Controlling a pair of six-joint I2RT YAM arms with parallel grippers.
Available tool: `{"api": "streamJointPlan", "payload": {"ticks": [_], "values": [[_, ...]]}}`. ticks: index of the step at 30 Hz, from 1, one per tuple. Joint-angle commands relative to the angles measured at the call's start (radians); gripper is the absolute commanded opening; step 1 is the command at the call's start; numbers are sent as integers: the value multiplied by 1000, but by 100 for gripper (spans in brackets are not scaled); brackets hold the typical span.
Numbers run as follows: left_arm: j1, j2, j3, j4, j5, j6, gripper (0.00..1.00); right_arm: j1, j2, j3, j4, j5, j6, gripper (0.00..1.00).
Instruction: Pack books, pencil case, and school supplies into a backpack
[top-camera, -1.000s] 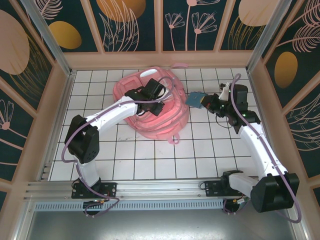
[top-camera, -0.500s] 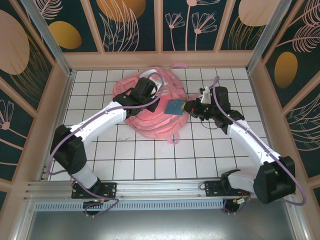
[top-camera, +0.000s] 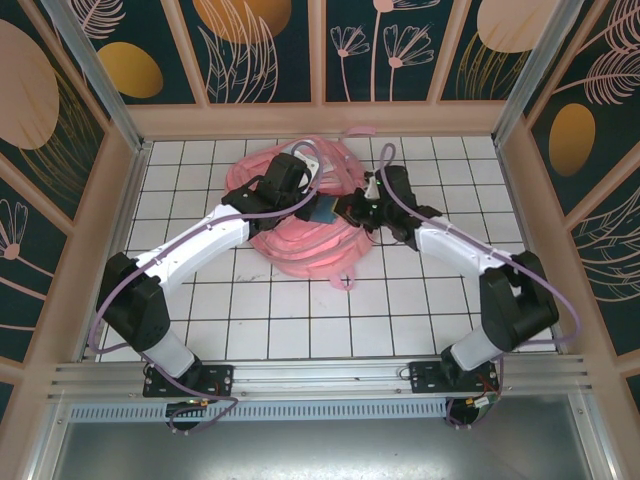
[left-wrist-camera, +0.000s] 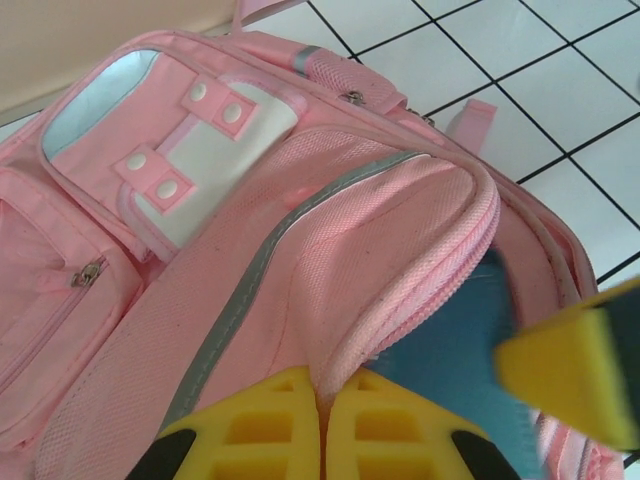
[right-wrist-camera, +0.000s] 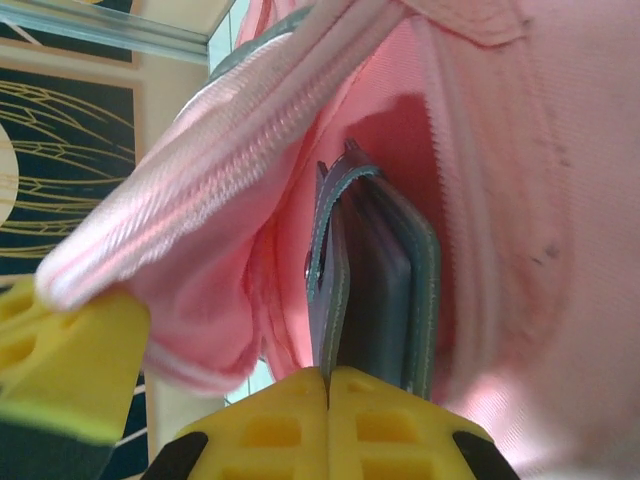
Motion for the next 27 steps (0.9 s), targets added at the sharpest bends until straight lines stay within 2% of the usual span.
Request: {"api": "streamJointPlan", "payload": {"ticks": [1, 4, 8, 11, 14, 18, 20, 24, 27], "values": [[2, -32, 34, 144, 16, -53, 0, 24, 82, 83, 139, 69, 57, 0], [3, -28, 39, 136, 5, -76, 0, 24, 145, 139, 133, 89, 57, 1], [2, -23, 35, 127, 2, -105, 6, 17, 105, 126, 83, 97, 23, 28], [6, -16, 34, 112, 13, -132, 15, -2, 26, 63, 24, 82, 0, 38], [17, -5, 44, 88, 90, -165, 30, -42, -74, -47, -3, 26, -9, 41], [48, -17, 16, 95, 211, -221, 53, -95, -220, -169, -52, 24, -50, 42], [69, -35, -15, 108, 244, -252, 60, -127, -276, -205, -56, 21, -60, 45], [126, -86, -110, 122, 197, -330, 77, -140, -290, -201, -50, 2, -62, 55], [184, -131, -200, 136, 163, -402, 83, -104, -241, -178, -20, -25, -29, 60]]}}
